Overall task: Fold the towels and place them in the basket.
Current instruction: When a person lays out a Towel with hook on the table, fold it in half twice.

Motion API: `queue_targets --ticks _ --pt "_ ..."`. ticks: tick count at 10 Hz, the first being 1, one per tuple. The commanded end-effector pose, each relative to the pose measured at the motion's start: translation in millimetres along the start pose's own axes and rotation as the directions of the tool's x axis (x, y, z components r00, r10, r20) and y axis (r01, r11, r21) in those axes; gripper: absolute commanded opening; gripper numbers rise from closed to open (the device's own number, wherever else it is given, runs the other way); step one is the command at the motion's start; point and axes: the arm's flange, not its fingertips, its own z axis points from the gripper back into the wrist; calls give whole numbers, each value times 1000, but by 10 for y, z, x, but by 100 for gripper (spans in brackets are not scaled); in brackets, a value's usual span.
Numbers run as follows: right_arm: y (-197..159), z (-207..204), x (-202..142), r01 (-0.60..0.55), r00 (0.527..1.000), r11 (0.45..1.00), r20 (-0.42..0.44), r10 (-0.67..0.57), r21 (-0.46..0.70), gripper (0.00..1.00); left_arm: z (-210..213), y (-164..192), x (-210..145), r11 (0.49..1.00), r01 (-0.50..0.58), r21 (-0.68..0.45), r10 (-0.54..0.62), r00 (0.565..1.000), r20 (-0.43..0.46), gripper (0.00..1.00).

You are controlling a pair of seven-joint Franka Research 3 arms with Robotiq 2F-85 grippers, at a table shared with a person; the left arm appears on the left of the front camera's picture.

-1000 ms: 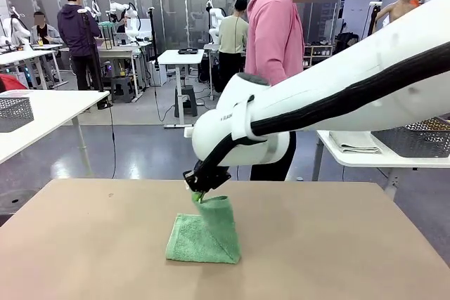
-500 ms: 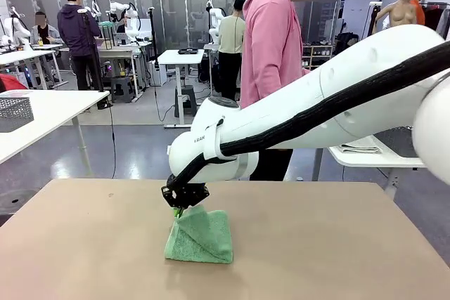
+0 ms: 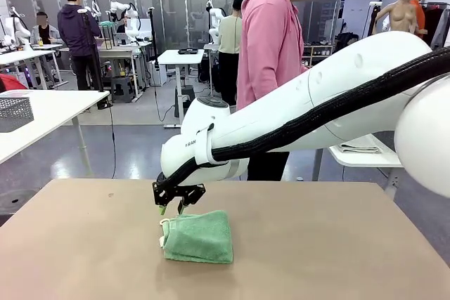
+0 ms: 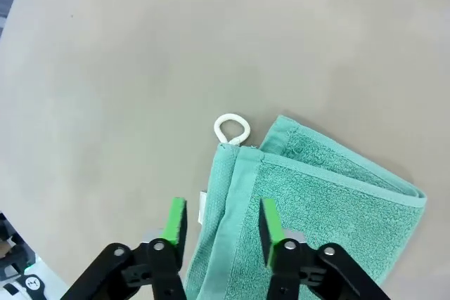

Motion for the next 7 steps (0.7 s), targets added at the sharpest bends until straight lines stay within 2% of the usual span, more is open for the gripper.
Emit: queue_targets --ticks 1,2,4,5,7 --pt "6 38 -25 36 999 999 19 -35 -29 100 -11 -4 -20 1000 -8 16 8 1000 -3 97" --pt "-1 75 -48 36 999 999 28 -36 -25 84 -11 -4 -20 1000 -8 16 8 1000 -3 97" --pt "-63 102 -83 37 999 999 26 -36 -20 100 -11 -4 -20 1000 -8 16 8 1000 -3 97" --pt "-120 110 -108 7 1000 1000 10 -7 -20 96 -11 -4 -20 1000 -8 16 8 1000 -3 97" --pt "-28 52 10 11 1000 1000 10 -11 -5 96 -11 -4 -20 1000 -8 16 8 1000 -3 97"
